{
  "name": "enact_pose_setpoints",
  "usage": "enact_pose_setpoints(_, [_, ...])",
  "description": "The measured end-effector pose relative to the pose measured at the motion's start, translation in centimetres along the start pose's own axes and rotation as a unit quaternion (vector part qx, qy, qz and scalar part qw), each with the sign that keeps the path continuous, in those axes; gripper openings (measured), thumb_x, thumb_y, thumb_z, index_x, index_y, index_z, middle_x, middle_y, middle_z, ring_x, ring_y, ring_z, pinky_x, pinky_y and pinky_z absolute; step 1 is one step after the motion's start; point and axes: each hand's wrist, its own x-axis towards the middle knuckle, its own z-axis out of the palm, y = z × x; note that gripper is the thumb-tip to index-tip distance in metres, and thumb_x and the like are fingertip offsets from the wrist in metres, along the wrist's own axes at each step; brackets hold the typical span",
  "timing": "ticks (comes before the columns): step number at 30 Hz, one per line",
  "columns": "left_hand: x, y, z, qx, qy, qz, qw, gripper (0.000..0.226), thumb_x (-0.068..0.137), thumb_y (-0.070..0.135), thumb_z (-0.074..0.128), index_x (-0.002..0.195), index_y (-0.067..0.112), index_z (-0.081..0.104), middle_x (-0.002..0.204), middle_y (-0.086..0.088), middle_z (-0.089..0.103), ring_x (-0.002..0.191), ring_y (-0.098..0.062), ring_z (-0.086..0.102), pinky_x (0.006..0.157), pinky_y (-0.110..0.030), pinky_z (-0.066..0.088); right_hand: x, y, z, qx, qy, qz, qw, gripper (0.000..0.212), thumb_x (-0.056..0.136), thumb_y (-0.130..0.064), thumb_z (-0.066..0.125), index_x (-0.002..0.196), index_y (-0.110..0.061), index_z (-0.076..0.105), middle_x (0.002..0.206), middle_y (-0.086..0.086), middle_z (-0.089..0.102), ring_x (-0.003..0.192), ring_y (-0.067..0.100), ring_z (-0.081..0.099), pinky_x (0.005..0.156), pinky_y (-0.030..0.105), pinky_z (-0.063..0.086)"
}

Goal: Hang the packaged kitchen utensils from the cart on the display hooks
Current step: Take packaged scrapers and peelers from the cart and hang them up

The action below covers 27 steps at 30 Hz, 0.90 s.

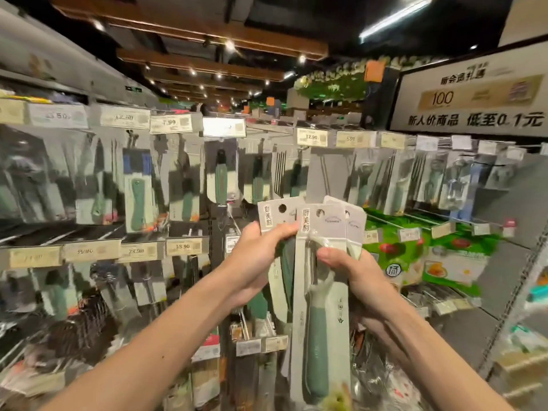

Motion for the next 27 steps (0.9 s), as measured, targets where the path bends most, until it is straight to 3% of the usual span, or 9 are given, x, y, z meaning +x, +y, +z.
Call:
enact_pose_setpoints(3, [2.4,-0.6,0.6,0.025,0.019,0.043,0.999,0.019,0.097,0.011,0.057,0.113,0.006,0.066,0.102,-0.007,0.077,0.094,-0.018,0.074,0.073,-0.026,0.06,3.0,-0.6,-2.2,-0.006,-0.042,-0.006,0.999,0.061,0.054,-0.021,0.083,0.112,-0.01,0.069,0.101,0.019,0.075,0.081,0.029,0.073,0.062,0.036,0.058])
enact_pose_setpoints(7, [6.4,-1.4,1.9,0.076,0.088,0.085,0.99,0.02,0.096,0.015,0.061,0.113,0.007,0.067,0.104,-0.006,0.077,0.099,-0.021,0.073,0.087,-0.037,0.057,7.0,-1.2,-5.7,-0.015,-0.063,-0.02,0.998,0.042,0.064,-0.012,0.075,0.106,-0.012,0.071,0.098,0.016,0.076,0.079,0.025,0.074,0.061,0.035,0.06])
enact_pose_setpoints(13, [12.0,-2.4,5.1,0.092,0.14,0.098,0.981,0.024,0.094,0.016,0.065,0.116,0.008,0.066,0.106,-0.009,0.076,0.1,-0.025,0.073,0.092,-0.045,0.056,12.9,-2.6,-10.1,-0.021,-0.096,-0.035,0.995,0.048,0.058,-0.001,0.079,0.106,-0.005,0.07,0.091,0.014,0.077,0.073,0.022,0.074,0.057,0.029,0.057])
enact_pose_setpoints(20, [16.6,-2.9,7.6,0.148,0.193,0.125,0.962,0.018,0.102,0.021,0.053,0.113,0.019,0.066,0.103,0.002,0.076,0.094,-0.011,0.073,0.081,-0.029,0.057,18.4,-3.3,-12.7,-0.07,-0.122,-0.082,0.987,0.046,0.062,-0.013,0.081,0.107,-0.009,0.071,0.088,0.005,0.078,0.071,0.014,0.074,0.057,0.021,0.054])
enact_pose_setpoints(22, [17.6,-2.7,7.7,0.162,0.205,0.119,0.958,0.021,0.105,0.021,0.046,0.112,0.018,0.065,0.102,0.001,0.076,0.093,-0.01,0.073,0.081,-0.027,0.056,19.5,-3.2,-13.0,-0.061,-0.128,-0.077,0.987,0.044,0.065,-0.013,0.08,0.108,-0.011,0.069,0.091,0.006,0.078,0.076,0.017,0.075,0.06,0.024,0.056])
enact_pose_setpoints(25, [19.2,-2.3,7.0,0.173,0.212,0.122,0.954,0.023,0.104,0.018,0.043,0.11,0.013,0.064,0.102,-0.002,0.075,0.092,-0.011,0.072,0.082,-0.027,0.056,21.2,-3.1,-13.1,-0.073,-0.142,-0.074,0.984,0.052,0.065,-0.02,0.085,0.114,-0.013,0.067,0.1,0.008,0.077,0.09,0.026,0.074,0.076,0.039,0.059])
enact_pose_setpoints(27, [20.0,-2.3,6.6,0.188,0.21,0.144,0.949,0.023,0.104,0.016,0.043,0.109,0.018,0.065,0.103,0.004,0.075,0.095,-0.008,0.071,0.087,-0.029,0.056,22.3,-3.0,-13.0,-0.077,-0.132,-0.076,0.985,0.053,0.064,-0.024,0.083,0.114,-0.013,0.067,0.099,0.007,0.077,0.09,0.026,0.075,0.079,0.042,0.058])
